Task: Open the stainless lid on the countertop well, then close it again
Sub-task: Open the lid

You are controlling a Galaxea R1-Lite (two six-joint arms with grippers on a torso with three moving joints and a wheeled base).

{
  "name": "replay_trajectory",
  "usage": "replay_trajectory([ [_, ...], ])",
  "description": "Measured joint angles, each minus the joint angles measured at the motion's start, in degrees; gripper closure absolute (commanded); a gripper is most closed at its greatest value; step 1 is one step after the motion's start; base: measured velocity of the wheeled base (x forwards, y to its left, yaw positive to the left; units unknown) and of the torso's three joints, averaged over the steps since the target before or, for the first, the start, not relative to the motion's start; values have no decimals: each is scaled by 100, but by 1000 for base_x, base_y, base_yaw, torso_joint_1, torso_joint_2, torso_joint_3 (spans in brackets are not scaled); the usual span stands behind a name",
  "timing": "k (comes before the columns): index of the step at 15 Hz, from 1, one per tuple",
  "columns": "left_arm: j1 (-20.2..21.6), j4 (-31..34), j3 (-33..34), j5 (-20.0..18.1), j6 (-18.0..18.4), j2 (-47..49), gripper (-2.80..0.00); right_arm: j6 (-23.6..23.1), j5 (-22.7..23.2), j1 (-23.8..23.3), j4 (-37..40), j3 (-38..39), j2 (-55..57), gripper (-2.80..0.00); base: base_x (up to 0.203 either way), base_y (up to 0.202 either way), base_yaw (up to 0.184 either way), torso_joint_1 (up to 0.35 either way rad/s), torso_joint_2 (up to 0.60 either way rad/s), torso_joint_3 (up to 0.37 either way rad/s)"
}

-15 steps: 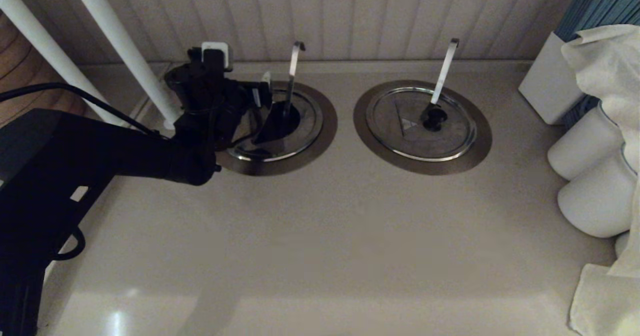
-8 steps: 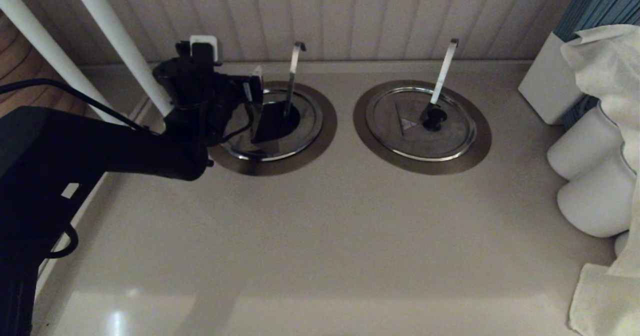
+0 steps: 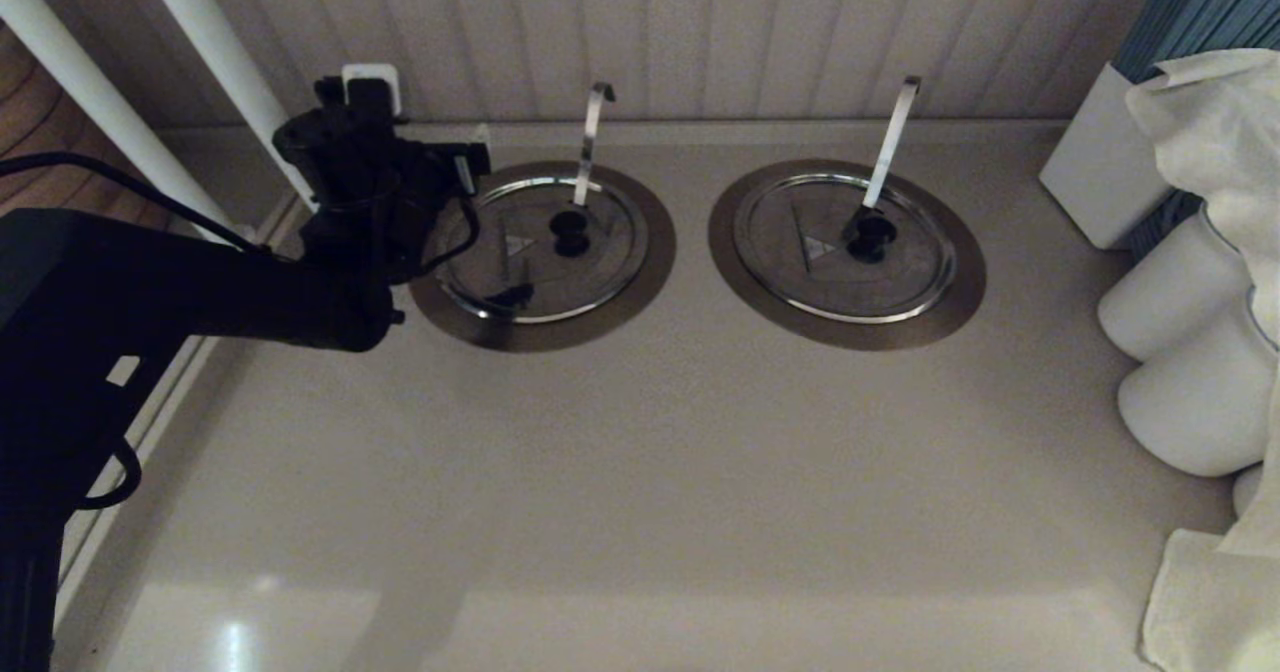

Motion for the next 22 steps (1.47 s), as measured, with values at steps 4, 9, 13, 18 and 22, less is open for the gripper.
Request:
replay_trajectory([
  [4, -448, -12, 192, -5, 2, 124, -280, -3, 0, 2, 0, 0, 0, 0, 0, 0, 0, 0, 0, 0],
  [9, -697, -20, 245, 2, 50, 457, -280, -2, 2, 0, 0, 0, 0, 0, 0, 0, 0, 0, 0, 0],
  [13, -721, -75, 66, -4, 38, 836, -280, -2, -1, 0, 0, 0, 0, 0, 0, 0, 0, 0, 0, 0],
  [18, -897, -75, 39, 16, 15, 1037, -280, -2, 2, 0, 0, 0, 0, 0, 0, 0, 0, 0, 0, 0],
  [22, -1013, 25, 135, 22, 63, 950, -280, -3, 0, 3, -5, 0, 0, 0, 0, 0, 0, 0, 0, 0],
])
